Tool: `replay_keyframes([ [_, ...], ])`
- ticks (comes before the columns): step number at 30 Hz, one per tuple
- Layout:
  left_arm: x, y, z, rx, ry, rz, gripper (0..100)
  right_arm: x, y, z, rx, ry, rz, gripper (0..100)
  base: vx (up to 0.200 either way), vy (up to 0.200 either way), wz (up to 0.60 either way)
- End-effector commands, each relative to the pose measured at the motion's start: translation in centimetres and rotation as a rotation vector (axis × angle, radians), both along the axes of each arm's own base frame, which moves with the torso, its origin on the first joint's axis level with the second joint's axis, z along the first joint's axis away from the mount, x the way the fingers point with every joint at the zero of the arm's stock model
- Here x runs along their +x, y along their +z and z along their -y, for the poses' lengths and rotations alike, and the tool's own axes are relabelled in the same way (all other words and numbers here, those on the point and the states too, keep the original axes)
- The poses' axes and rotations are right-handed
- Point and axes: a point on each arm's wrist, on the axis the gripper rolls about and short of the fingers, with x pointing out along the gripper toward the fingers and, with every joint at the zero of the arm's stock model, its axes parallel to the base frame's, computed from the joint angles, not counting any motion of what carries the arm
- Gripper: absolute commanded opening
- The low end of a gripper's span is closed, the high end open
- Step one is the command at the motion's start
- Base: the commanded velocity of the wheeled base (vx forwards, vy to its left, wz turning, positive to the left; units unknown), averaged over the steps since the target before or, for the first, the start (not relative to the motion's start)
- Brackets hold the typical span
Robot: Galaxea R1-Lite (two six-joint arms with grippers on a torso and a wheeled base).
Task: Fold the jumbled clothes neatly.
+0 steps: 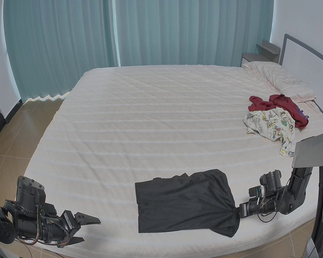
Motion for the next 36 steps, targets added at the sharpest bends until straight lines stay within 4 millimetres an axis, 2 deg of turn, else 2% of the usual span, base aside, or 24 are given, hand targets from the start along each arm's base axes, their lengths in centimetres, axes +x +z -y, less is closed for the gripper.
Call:
replay_keyframes([
  [1, 0.0, 0.0, 0.0, 0.001, 0.001, 0.001, 100, 0.0, 0.1, 0.1, 0.000, -0.003, 0.003, 0, 0.000, 0.000, 0.00],
  [5, 0.0, 0.0, 0.0, 0.000, 0.000, 0.000, 100, 0.3, 0.3, 0.7, -0.005, -0.020, 0.017, 0, 0.000, 0.000, 0.00],
  [6, 0.0, 0.0, 0.0, 0.001, 0.001, 0.001, 100, 0.3, 0.3, 0.8, -0.007, -0.019, 0.020, 100, 0.000, 0.000, 0.00],
  [13, 0.0, 0.0, 0.0, 0.000, 0.000, 0.000, 100, 1.6, 1.4, 0.8, 0.017, -0.015, 0.102, 100, 0.000, 0.000, 0.00],
  [15, 0.0, 0.0, 0.0, 0.000, 0.000, 0.000, 100, 4.5, 1.4, -0.4, 0.072, -0.064, 0.153, 100, 0.000, 0.000, 0.00],
  [17, 0.0, 0.0, 0.0, 0.001, 0.001, -0.001, 100, 6.3, 0.8, -1.9, 0.096, -0.139, 0.159, 100, 0.000, 0.000, 0.00],
  [18, 0.0, 0.0, 0.0, 0.001, 0.001, 0.001, 100, 6.4, 0.7, -1.9, 0.097, -0.147, 0.160, 100, 0.000, 0.000, 0.00],
  [21, 0.0, 0.0, 0.0, 0.000, 0.000, 0.000, 100, 8.7, -0.2, -3.4, 0.130, -0.259, 0.180, 100, 0.000, 0.000, 0.00],
  [24, 0.0, 0.0, 0.0, 0.001, 0.001, -0.001, 100, 10.2, -0.6, -3.9, 0.157, -0.286, 0.200, 100, 0.000, 0.000, 0.00],
  [29, 0.0, 0.0, 0.0, 0.001, -0.003, -0.001, 100, 11.0, -1.0, -4.6, 0.165, -0.301, 0.216, 100, 0.000, 0.000, 0.00],
  [30, 0.0, 0.0, 0.0, 0.002, -0.002, 0.000, 100, 11.0, -1.0, -4.6, 0.165, -0.302, 0.216, 0, 0.000, 0.000, 0.00],
  [36, 0.0, 0.0, 0.0, 0.002, -0.002, 0.000, 100, 11.7, -0.7, -5.2, 0.221, -0.346, 0.220, 0, 0.000, 0.000, 0.00],
])
